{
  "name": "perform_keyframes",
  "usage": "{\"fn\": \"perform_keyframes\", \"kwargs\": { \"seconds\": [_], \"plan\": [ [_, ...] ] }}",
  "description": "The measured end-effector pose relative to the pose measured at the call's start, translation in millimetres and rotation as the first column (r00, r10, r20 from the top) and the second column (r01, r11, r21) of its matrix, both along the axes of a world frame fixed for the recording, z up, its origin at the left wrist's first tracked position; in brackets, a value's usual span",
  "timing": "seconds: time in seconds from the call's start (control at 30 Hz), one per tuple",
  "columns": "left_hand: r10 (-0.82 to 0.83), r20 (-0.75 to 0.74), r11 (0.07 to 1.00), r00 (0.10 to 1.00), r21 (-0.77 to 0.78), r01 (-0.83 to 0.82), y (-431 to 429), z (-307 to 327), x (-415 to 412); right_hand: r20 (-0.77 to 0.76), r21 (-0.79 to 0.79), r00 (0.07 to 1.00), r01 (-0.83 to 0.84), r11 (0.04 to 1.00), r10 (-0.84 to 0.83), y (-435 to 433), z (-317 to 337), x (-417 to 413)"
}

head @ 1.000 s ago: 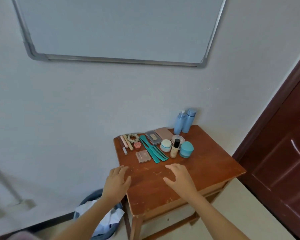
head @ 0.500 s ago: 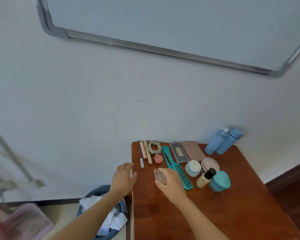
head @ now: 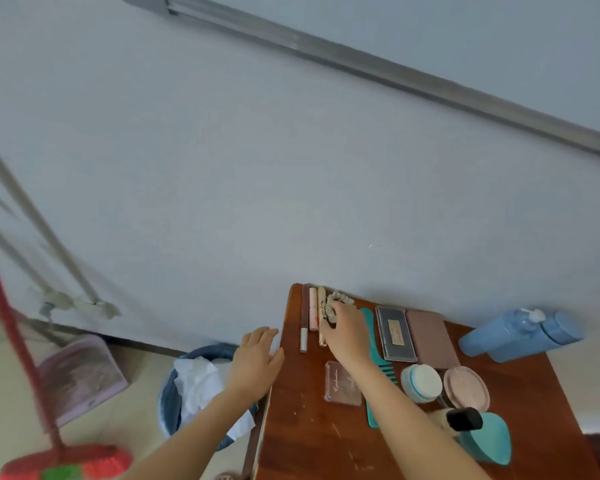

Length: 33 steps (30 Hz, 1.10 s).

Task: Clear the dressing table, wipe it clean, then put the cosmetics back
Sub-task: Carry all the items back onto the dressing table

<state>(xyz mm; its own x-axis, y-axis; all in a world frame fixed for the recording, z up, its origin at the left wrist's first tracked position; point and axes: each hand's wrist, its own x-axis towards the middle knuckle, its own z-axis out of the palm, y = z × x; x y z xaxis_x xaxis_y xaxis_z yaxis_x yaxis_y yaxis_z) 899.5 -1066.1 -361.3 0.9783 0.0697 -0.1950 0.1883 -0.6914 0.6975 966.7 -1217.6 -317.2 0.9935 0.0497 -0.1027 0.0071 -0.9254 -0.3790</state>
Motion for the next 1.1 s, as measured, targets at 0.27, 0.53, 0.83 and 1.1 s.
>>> {"fn": "perform_keyframes", "kwargs": {
  "seconds": [0.27, 0.53, 0.83, 1.1],
  "plan": [
    [0.143, -0.011, 0.990, 0.990, 0.001, -0.143, 4, -5, -6, -0.171, -0.221, 0.984, -0.085, 0.972, 0.047, 4, -12, 33],
    [0.053, -0.042, 0.992, 0.998, 0.114, -0.048, -16, 5, 36, -0.054, -0.089, 0.998, -0.011, 0.996, 0.007, 7, -17, 37],
    [0.031, 0.037, 0.938, 0.999, 0.343, -0.042, -54, 6, 75, 0.111, 0.256, 0.993, 0.000, 0.967, -0.029, -15, 11, 27],
    [0.008, 0.084, 0.932, 0.996, 0.362, -0.038, -75, 0, 82, 0.130, 0.393, 0.986, 0.042, 0.919, -0.101, -53, 38, 7]
  ]
}}
